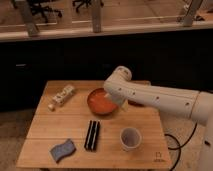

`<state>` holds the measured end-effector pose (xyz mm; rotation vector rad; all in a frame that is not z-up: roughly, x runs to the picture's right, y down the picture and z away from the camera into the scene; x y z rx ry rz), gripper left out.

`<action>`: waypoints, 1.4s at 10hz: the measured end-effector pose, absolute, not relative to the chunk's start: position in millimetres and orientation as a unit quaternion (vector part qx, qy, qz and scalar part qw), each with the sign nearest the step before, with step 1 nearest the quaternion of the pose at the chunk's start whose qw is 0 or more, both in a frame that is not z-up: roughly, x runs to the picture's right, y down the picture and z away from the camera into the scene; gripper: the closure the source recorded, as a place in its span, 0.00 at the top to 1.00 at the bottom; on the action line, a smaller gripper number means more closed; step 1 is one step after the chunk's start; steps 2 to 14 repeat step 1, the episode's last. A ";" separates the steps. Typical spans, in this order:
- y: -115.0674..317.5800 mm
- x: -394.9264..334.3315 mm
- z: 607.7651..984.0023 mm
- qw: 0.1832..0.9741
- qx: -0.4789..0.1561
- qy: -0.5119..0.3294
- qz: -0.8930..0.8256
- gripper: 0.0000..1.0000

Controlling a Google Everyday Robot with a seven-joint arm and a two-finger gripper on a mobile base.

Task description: Move the arm in a circular motion

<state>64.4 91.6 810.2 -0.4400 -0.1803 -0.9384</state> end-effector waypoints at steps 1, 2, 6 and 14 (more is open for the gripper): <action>91.6 67.9 811.9 0.864 -0.210 -0.083 -0.449 0.80; 91.6 67.9 811.9 0.864 -0.210 -0.083 -0.449 0.80; 91.6 67.9 811.9 0.864 -0.210 -0.083 -0.449 0.80; 91.6 67.9 811.9 0.864 -0.210 -0.083 -0.449 0.80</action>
